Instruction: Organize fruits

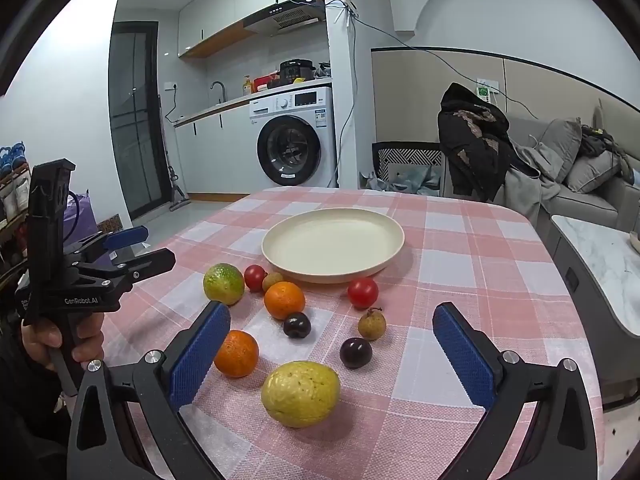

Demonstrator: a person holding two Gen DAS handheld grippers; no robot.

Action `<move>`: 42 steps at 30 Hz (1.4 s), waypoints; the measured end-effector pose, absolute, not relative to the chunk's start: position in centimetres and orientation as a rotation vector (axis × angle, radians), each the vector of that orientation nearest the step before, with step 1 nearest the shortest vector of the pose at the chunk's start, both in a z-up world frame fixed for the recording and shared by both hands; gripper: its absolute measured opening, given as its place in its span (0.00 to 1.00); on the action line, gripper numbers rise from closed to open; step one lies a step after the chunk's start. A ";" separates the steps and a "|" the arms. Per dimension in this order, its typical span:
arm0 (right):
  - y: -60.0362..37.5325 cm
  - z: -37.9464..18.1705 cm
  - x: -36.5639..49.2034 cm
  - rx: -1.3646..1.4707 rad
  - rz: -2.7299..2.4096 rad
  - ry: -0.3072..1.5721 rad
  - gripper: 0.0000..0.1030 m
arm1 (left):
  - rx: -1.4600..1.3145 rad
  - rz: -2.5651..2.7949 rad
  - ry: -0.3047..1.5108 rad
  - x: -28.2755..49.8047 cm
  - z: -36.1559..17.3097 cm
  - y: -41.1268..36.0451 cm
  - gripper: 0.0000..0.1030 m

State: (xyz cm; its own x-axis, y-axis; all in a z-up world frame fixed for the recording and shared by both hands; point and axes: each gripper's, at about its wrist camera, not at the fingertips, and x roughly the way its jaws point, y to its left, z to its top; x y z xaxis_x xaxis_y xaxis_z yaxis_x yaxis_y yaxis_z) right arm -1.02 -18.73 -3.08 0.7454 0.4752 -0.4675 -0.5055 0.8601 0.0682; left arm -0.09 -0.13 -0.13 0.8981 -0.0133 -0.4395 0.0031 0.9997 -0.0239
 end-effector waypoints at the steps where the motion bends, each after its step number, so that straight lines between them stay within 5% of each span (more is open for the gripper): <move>1: -19.1 -3.2 -0.7 -0.064 0.535 0.495 1.00 | -0.022 -0.008 0.456 -0.1 -0.1 -0.2 0.99; 42: -19.5 -3.0 -1.0 -0.079 0.528 0.495 1.00 | -0.024 -0.009 0.460 0.1 -0.2 -0.1 0.99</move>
State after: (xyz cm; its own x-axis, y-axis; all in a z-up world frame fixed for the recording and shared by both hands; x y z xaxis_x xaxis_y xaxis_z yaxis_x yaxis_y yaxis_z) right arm -0.98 -19.49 -3.00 0.7493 0.4638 -0.4726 -0.5013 0.8637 0.0527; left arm 0.07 -0.07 -0.23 0.8959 -0.0144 -0.4440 0.0036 0.9997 -0.0252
